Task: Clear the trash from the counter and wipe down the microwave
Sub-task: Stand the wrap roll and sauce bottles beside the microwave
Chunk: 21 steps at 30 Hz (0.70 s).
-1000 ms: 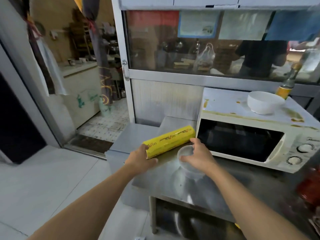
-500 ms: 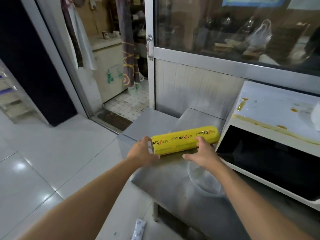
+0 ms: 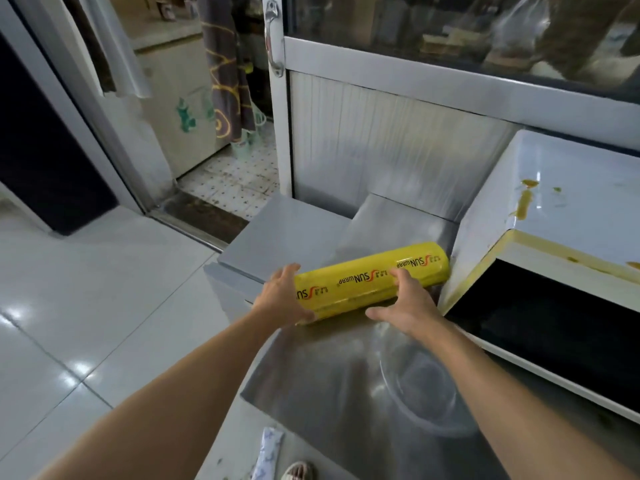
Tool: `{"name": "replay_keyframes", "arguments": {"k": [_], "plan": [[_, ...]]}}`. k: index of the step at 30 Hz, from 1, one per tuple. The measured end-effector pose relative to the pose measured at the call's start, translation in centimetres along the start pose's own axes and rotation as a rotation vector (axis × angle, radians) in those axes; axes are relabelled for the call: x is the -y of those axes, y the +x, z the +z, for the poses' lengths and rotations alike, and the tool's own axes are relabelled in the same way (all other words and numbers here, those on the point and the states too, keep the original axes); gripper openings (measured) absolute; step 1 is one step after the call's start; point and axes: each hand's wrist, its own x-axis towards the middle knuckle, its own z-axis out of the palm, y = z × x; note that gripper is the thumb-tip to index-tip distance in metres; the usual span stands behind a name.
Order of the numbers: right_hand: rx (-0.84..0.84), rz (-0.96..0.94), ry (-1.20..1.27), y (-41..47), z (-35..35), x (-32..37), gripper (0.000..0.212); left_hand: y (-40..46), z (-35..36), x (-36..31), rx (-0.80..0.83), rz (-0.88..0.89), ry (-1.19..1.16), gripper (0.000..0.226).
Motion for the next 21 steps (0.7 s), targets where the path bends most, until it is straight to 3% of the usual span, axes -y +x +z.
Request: {"name": "replay_keyframes", "arguments": {"k": [8,21], "plan": [[-0.033,0.029,-0.016,2.7,0.7,-0.3,0.086,3.2,1.1,1.3,0.071,0.031,-0.023,0.100],[-0.052,-0.019,-0.082,2.7,-0.5,0.6,0.090,3.1,-1.8,-0.2,-0.024,0.143,0.031,0.093]]}}
